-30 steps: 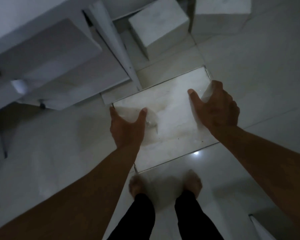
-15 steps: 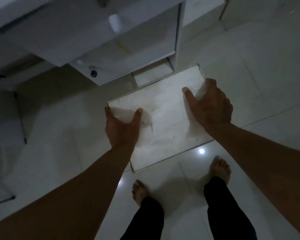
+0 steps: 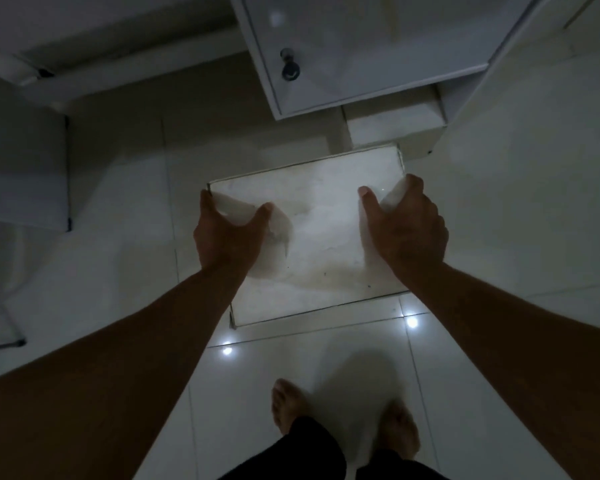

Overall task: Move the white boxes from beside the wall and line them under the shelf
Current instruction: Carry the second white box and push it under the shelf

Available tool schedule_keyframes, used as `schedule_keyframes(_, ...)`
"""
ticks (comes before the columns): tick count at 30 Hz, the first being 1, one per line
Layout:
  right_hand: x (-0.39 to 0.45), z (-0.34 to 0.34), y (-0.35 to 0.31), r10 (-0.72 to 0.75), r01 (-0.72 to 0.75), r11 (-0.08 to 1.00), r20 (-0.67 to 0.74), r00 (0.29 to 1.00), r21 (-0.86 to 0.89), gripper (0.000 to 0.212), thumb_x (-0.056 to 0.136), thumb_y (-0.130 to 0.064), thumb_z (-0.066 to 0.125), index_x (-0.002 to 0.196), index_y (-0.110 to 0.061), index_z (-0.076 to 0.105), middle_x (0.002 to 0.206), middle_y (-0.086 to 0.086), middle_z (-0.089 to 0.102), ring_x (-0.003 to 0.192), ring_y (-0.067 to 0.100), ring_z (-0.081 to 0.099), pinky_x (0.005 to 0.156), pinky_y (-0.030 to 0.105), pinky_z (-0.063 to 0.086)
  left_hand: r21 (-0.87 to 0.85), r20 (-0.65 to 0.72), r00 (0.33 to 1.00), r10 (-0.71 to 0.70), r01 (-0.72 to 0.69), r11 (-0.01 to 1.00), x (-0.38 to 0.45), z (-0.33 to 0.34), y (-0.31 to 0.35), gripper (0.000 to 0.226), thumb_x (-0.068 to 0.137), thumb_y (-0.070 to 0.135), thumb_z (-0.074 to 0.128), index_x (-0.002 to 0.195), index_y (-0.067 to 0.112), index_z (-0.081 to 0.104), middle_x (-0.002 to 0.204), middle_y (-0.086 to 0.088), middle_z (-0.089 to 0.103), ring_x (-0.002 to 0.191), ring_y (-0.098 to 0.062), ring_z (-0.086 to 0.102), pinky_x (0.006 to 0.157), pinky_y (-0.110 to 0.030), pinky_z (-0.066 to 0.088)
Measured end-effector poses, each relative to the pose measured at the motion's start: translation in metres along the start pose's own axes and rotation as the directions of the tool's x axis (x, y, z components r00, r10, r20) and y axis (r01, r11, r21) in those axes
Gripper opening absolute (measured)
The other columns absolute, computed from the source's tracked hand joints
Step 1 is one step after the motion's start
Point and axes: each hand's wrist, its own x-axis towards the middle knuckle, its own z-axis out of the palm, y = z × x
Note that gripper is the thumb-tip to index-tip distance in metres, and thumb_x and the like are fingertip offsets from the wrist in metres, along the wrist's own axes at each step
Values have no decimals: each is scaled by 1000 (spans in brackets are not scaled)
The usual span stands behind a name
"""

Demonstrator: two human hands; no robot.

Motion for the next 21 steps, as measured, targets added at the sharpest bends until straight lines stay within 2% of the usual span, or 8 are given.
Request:
schedule_keyframes(6, 35, 81, 21, -28, 28, 1000, -32, 999, 5, 79, 85, -72, 48, 135, -12, 39, 126, 15, 60, 108, 37, 60, 89, 41, 46, -15, -32, 999, 15, -16, 1000, 56, 58, -51, 90, 76, 50, 77, 148, 22, 31, 142, -6, 50, 126, -28, 50, 97, -35, 45)
schedule_keyframes(9, 53, 113, 32, -27, 27, 1000, -36, 999, -11, 80, 85, -73, 48, 136, -12, 39, 126, 16, 59, 109, 38, 59, 90, 42, 45, -17, -16, 999, 32, -32, 999, 79, 86, -69, 83, 77, 50, 75, 144, 21, 35, 138, -6, 52, 123, -28, 52, 91, -31, 43)
schedule_keyframes(16, 86, 170, 40, -80, 76, 996, -87, 993, -43, 78, 85, -72, 49, 136, -13, 42, 126, 17, 59, 110, 39, 58, 90, 41, 44, -60, -36, 999, 33, -35, 998, 129, 129, -103, 93, 76, 51, 76, 150, 22, 29, 145, -8, 47, 130, -28, 47, 104, -35, 40)
schedule_keyframes(21, 96, 188, 39, -141, 124, 984, -134, 981, -130, 77, 85, -72, 48, 134, -12, 44, 122, 18, 61, 107, 39, 60, 86, 41, 45, -56, -47, 998, 44, -47, 997, 152, 140, -118, 90, 73, 55, 77, 145, 22, 36, 139, -9, 52, 124, -29, 52, 102, -36, 43)
